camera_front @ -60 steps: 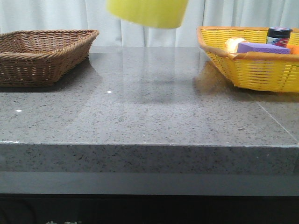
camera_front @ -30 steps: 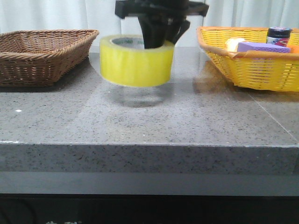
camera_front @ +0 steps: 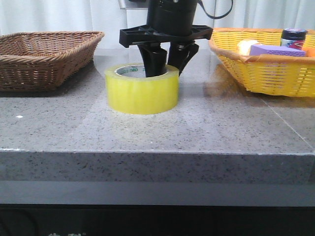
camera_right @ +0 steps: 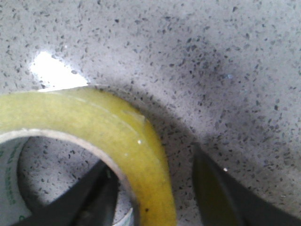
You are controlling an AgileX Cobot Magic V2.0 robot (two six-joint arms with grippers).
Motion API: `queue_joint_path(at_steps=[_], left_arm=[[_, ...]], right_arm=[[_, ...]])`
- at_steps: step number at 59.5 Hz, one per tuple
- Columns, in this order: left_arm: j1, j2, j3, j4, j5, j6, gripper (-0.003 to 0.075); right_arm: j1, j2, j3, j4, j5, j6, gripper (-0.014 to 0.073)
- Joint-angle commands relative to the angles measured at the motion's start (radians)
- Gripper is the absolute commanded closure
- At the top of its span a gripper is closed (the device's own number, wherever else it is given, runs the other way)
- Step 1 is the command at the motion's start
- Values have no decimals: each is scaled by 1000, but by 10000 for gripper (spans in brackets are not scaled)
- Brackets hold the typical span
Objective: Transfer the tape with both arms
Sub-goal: 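Open the right gripper, release the tape roll, and withdraw upward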
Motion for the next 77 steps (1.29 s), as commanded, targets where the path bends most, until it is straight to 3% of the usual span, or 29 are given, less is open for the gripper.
queue_joint_path(at_steps=[1,28,50,77], left_arm=[[-9,7,-33,-10,-74,2,231],[-9,7,-33,-10,-74,2,231],[-9,7,-33,-10,-74,2,231],[-9,7,-33,-10,-76,2,231]], right_arm=[[0,-90,-34,-7,-25,-6,158],[-6,-372,6,-39,-46,-6,158],[-6,-793,499,-42,-340,10,158],[-6,-1276,997,-41,-578,10,158]])
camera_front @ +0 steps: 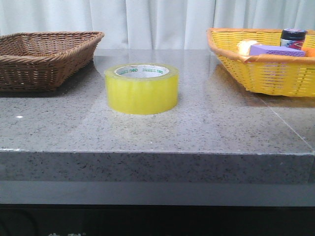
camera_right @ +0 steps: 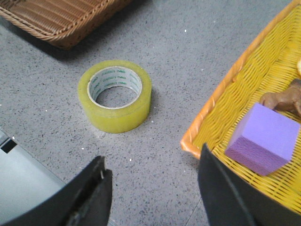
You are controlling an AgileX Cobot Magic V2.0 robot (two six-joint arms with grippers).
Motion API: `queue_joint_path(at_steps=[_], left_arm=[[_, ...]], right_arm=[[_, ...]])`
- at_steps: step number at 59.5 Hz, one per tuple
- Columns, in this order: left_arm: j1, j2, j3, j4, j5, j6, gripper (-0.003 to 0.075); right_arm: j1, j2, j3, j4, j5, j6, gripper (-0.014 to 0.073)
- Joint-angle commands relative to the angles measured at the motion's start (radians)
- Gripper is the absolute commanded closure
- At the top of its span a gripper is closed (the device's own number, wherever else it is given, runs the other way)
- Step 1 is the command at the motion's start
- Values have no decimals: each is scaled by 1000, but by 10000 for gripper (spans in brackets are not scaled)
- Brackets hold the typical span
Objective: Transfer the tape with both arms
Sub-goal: 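Open the right gripper, release the tape roll, and withdraw upward, then lower the left gripper onto the tape roll and grasp its rim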
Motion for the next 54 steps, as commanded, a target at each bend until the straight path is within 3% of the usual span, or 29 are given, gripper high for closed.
queue_joint_path(at_steps=[1,12,27,54], left_arm=[[-9,7,-33,-10,-76,2,231],[-9,16,-33,-10,-98,2,231],[-9,92,-76,-4,-95,49,231],[-11,526,-532,-10,260,215,231]], right_arm=[[-4,-93,49,-13,-106,-1,158],[-4,-225,148,-13,-87,-1,158],[-4,-282,161,-13,-40,-1,158],[-4,-281,161,-13,-37,-1,158]])
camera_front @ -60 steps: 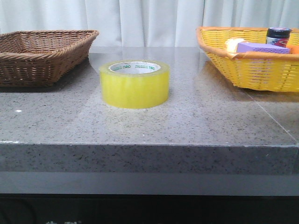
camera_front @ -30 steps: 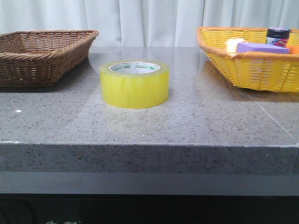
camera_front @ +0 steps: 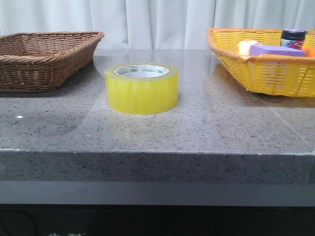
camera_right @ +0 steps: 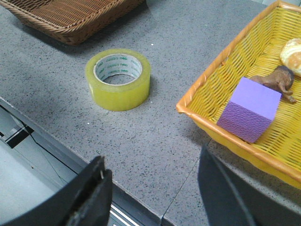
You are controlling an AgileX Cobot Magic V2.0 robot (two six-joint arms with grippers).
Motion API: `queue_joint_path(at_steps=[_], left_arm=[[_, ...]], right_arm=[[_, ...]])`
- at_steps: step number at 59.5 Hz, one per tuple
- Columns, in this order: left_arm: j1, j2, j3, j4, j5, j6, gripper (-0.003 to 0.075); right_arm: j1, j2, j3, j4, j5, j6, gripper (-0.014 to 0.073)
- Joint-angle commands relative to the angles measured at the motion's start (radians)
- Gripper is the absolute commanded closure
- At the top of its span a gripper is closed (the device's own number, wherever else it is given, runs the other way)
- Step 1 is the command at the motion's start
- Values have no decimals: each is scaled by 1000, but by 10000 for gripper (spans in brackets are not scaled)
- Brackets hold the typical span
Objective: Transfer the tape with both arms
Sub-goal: 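Lower the left gripper onto the tape roll and grasp its rim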
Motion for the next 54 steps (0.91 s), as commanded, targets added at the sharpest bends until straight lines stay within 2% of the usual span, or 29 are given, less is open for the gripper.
queue_joint_path(at_steps=[1,18,32,54], left_arm=[[-8,83,-116,-10,13,23,231],[-87,389,-344,-8,62,80,231],[-105,592,-502,-10,136,78,231],[-105,768,-593,-52,176,77,231]], right_arm=[[-4,1,-22,-13,-64,-1,158],[-4,1,-22,-13,-64,-1,158],[-4,1,-22,-13,-64,-1,158],[-4,1,-22,-13,-64,-1,158]])
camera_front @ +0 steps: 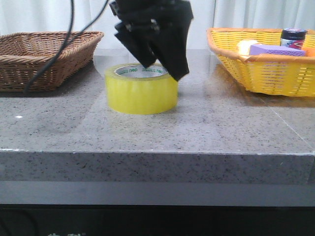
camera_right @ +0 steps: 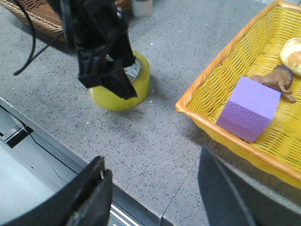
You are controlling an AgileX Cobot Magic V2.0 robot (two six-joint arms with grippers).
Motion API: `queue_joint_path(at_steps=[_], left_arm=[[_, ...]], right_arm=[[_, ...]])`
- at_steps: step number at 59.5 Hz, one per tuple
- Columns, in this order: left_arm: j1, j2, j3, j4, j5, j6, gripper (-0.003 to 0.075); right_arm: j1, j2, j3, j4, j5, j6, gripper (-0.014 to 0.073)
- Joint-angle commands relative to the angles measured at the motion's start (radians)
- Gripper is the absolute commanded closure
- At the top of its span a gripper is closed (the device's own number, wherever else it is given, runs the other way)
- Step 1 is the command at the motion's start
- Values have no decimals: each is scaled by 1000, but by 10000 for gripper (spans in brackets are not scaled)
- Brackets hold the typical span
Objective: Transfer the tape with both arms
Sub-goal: 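Lower the left gripper onto the tape roll and grasp its rim, then lift the tape roll with the left gripper and carry it over the brown basket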
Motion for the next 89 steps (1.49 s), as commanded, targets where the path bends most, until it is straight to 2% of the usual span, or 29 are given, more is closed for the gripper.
queue_joint_path(at_steps=[1,10,16,23,31,44,59,75,89], left_arm=[[-8,-19,-37,-30,-26,-1,231],[-8,7,-37,-41,-24,-1,253],[-8,13,-37,-41,-12,-1,363],[-8,13,-37,-41,-5,-1,525],[-8,13,-43,-43,4,-1,611],[-7,13,-108,-32,63,-29,615],[32,13,-302,25,117,-36,615],[147,11,-484,27,180,-36,615],[274,11,-516,49,180,-36,617]], right_arm=[[-4,1,-22,-13,-65,-1,158],[-4,1,-22,-13,-65,-1,158],[-4,1,-22,-13,-65,-1,158],[-4,1,-22,-13,-65,-1,158],[-4,1,-22,-13,-65,-1,158],[-4,1,-22,-13,-65,-1,158],[-4,1,-22,-13,-65,-1,158],[-4,1,-22,-13,-66,-1,158],[-4,1,-22,-13,-66,-1,158]])
